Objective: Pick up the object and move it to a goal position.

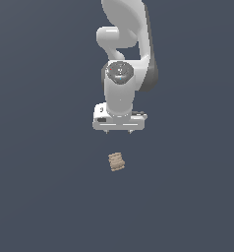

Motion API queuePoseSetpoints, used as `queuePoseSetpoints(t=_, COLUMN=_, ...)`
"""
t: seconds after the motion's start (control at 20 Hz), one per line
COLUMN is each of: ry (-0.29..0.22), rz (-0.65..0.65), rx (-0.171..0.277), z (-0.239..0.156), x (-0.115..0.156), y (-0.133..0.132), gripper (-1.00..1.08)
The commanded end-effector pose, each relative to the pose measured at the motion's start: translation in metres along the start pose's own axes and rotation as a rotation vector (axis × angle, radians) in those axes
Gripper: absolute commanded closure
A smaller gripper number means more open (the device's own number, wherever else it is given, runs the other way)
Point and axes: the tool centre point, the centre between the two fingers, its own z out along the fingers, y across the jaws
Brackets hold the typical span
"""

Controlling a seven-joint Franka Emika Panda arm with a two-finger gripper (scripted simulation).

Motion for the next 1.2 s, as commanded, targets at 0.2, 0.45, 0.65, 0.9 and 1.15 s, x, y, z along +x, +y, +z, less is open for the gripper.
queuePoseSetpoints(t=0.2, ry=-0.001, rz=-0.013, rx=-0.002, z=0.000, x=0.001, y=-0.002, gripper=-0.92)
queuePoseSetpoints(t=0.45, ry=0.007, rz=-0.046, rx=-0.003, z=0.006, x=0.011, y=-0.002, gripper=-0.92)
queuePoseSetpoints(t=0.65, ry=0.020, rz=-0.092, rx=-0.004, z=0.014, x=0.026, y=0.000, gripper=-0.92)
queuePoseSetpoints(t=0.9, ry=0.043, rz=-0.178, rx=-0.005, z=0.032, x=0.052, y=0.003, gripper=-0.92)
queuePoseSetpoints(t=1.15, ry=0.063, rz=-0.250, rx=-0.006, z=0.048, x=0.074, y=0.007, gripper=-0.92)
